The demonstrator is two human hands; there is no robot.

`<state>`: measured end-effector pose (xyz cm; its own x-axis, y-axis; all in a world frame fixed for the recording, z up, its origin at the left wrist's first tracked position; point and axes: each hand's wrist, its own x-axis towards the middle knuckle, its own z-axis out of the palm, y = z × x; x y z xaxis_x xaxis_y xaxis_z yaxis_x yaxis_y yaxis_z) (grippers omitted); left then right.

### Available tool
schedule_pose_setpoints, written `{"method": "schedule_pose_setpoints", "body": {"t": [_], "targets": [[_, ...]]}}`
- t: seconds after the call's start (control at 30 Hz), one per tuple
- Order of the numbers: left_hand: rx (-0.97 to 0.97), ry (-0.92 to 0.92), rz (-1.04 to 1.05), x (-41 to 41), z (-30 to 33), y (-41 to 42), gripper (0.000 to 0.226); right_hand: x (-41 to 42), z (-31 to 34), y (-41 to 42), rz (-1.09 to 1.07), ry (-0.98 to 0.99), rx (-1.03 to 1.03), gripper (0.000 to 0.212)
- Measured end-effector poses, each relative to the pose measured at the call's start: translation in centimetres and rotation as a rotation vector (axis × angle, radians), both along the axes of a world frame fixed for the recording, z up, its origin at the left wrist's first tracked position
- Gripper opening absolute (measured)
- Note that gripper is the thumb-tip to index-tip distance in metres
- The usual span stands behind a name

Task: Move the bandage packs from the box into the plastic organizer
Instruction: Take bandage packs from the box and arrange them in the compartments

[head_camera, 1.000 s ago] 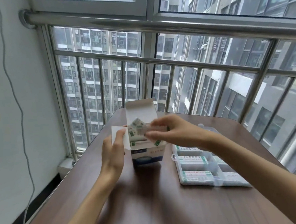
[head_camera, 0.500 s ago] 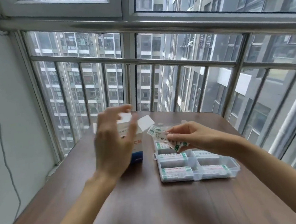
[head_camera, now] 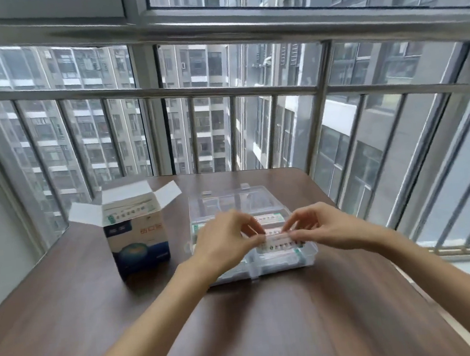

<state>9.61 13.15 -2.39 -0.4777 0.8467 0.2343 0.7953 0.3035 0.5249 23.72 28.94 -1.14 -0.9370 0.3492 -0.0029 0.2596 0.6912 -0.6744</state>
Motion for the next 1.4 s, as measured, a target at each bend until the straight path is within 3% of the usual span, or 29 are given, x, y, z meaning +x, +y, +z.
{"method": "schedule_pose_setpoints", "body": {"t": [0.27,0.4,0.57,0.7,1.03,1.2,1.27,1.4], "targets": [[-0.183,0.347,-0.118,0.3,0.6,1.1,0.018,-0.6,0.2,-0.5,0.043,-0.117,0.490,0.009],[-0.319,0.460,-0.233,0.6,0.8,1.3,0.038,-1.4,1.0,-1.1,0.069,-0.227,0.641,0.014],[-0.364,0.538,-0.298,0.5,0.4,1.2,0.036,-2.4,1.4,-1.2,0.028,-0.356,0.660,0.018],[-0.351,0.567,-0.315,0.6,0.5,1.3,0.033,-2.7,1.1,-0.9,0.003,-0.485,0.546,0.020],[-0.355,0.626,-0.318,1.1,0.8,1.1,0.031,-2.8,1.5,-1.0,-0.152,-0.466,0.487,0.028],[-0.058,0.414,-0.193,-0.2,2.7,-2.8,0.031,-3.0,4.9,-2.2,-0.157,-0.324,0.446,0.025],[0.171,0.335,-0.023,-1.1,3.2,-5.4,0.024,-3.7,6.2,-3.7,-0.124,-0.206,0.424,0.024],[0.633,0.364,0.448,-4.7,2.4,-10.1,0.019,-6.7,7.0,-8.3,-0.015,0.054,0.476,0.022]]}}
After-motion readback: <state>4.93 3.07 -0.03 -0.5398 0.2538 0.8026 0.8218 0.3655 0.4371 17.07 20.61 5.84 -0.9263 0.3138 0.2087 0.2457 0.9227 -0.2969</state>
